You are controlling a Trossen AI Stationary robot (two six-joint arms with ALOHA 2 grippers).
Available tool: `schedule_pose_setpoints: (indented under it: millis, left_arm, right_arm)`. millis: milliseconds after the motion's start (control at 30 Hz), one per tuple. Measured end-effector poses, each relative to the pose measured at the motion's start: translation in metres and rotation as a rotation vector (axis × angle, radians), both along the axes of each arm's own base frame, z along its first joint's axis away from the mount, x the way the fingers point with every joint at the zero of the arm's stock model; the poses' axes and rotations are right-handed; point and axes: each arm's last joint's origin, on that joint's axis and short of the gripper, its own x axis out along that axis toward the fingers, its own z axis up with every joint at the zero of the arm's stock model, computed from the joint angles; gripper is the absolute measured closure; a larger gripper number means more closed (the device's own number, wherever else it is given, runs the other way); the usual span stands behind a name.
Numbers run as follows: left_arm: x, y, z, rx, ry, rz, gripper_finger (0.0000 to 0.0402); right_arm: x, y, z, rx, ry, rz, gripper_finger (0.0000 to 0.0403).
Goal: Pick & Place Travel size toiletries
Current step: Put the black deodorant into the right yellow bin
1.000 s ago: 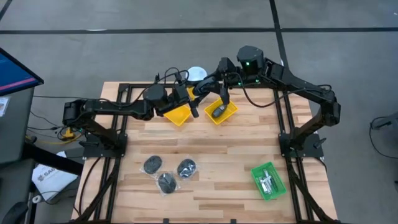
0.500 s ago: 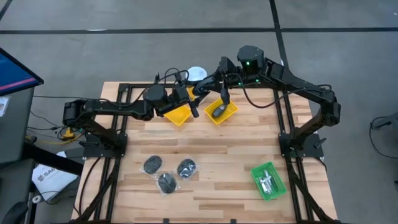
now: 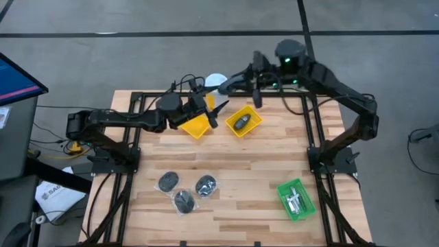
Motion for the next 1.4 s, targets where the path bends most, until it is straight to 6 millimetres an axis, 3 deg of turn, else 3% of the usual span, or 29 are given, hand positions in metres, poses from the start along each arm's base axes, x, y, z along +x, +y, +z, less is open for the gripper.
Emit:
schedule_pose_setpoints:
  millis: [133, 267, 467, 633, 833, 1167, 1400]
  left_arm:
    - [-0.02, -0.003, 0.013, -0.009, 0.041, 0.017, 0.0124]
    - [-0.063, -0.011, 0.03, -0.029, -0.04, 0.027, 0.0133]
    - [-0.14, -0.023, 0.021, -0.108, -0.204, 0.028, 0.018]
    - [-0.175, -0.03, -0.002, -0.168, -0.279, -0.003, 0.0222]
    - [-0.194, -0.037, -0.027, -0.189, -0.306, -0.047, 0.0269]
    - [-0.201, -0.039, -0.065, -0.194, -0.359, -0.067, 0.0352]
    - [-0.2, -0.039, -0.074, -0.209, -0.351, -0.069, 0.039]
  right_arm:
    - [-0.028, -0.008, 0.014, -0.059, 0.018, -0.112, 0.0294]
    - [-0.05, -0.024, 0.004, -0.042, 0.126, -0.219, 0.0294]
    - [-0.061, -0.047, -0.046, 0.064, 0.343, -0.294, 0.0294]
    - [-0.05, -0.057, -0.103, 0.128, 0.519, -0.298, 0.0294]
    - [-0.028, -0.053, -0.158, 0.116, 0.722, -0.303, 0.0294]
    - [0.007, -0.041, -0.202, 0.02, 0.913, -0.254, 0.0294]
    - [0.027, -0.034, -0.235, -0.086, 1.062, -0.226, 0.0294]
